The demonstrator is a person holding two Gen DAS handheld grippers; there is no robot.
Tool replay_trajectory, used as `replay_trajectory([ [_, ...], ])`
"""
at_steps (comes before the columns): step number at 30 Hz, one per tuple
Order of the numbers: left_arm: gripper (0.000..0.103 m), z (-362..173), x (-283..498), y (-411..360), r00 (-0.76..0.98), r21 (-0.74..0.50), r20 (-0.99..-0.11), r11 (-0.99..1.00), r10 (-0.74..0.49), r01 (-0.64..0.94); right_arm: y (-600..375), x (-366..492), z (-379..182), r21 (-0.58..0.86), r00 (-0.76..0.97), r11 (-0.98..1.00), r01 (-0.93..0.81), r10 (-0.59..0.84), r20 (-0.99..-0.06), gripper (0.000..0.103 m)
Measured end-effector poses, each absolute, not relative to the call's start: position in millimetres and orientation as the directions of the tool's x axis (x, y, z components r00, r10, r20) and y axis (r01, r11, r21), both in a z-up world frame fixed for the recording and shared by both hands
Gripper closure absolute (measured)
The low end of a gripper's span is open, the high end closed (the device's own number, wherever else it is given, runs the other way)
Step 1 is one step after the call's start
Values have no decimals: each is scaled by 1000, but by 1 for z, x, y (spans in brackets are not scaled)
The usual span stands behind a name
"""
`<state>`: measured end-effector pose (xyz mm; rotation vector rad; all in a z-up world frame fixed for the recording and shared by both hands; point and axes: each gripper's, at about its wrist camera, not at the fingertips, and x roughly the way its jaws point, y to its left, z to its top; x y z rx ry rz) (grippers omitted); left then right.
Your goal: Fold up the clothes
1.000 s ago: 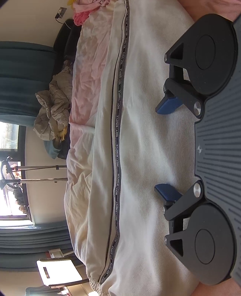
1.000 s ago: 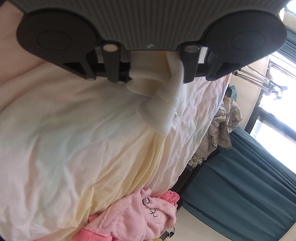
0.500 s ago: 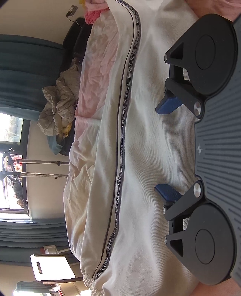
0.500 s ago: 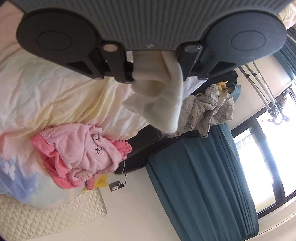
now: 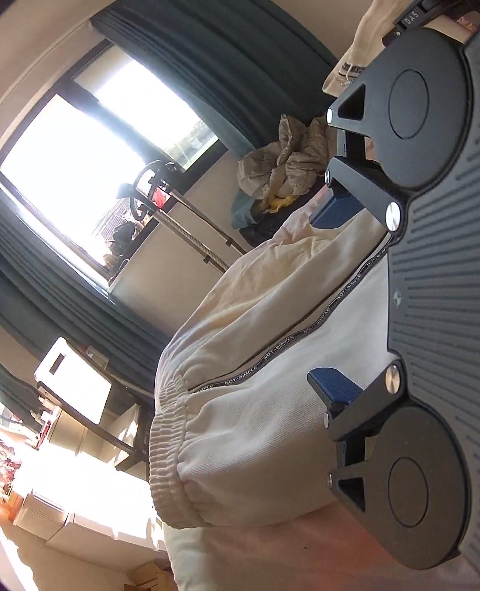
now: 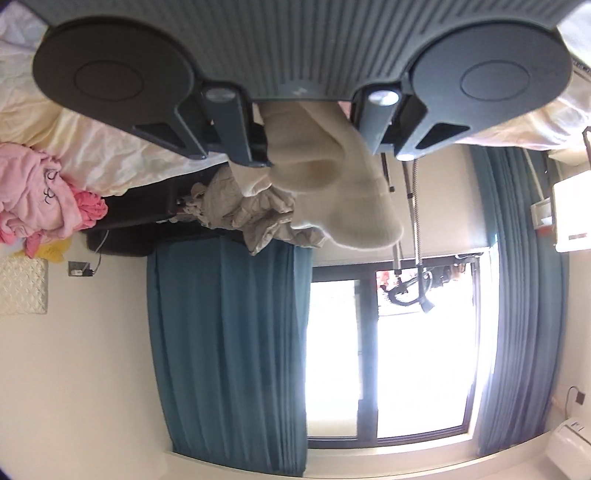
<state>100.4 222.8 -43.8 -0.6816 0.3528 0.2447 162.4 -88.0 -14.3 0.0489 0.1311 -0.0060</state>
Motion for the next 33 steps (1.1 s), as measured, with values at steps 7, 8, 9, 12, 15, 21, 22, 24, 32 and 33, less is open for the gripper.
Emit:
replay_trajectory([
  [7,18,-36,99,223,920,-563,-376,763,106,-318,5,137,-113,-121,924,975,-185,130,-360,87],
  [8,18,-35,99,224,921,-567,-375,760,107,-318,8,135,-116,-130,925,975,-180,123,-359,87],
  [9,18,-35,98,224,922,-570,-373,757,107,-319,9,134,-113,-130,927,975,-181,125,-353,87],
  [12,19,-34,104,222,898,-516,-411,772,157,-371,7,130,-95,-104,938,974,-202,162,-306,87],
  [15,19,-43,100,222,906,-543,-402,762,134,-353,1,130,-90,-63,931,969,-238,210,-298,87],
  [21,19,-44,98,218,915,-528,-387,785,116,-323,5,128,-122,-69,886,951,-300,251,-390,79],
  [22,19,-44,98,216,917,-529,-385,789,106,-313,5,127,-122,-68,878,944,-322,271,-395,71],
  [24,19,-45,101,210,917,-509,-389,810,85,-291,1,122,-114,-45,847,914,-403,354,-396,48],
  [32,17,-47,112,157,919,-355,-391,929,-44,-107,-62,96,-73,-11,777,845,-534,486,-401,35],
  [33,17,-49,113,152,918,-340,-394,936,-56,-89,-74,95,-69,-9,781,850,-527,480,-399,35],
])
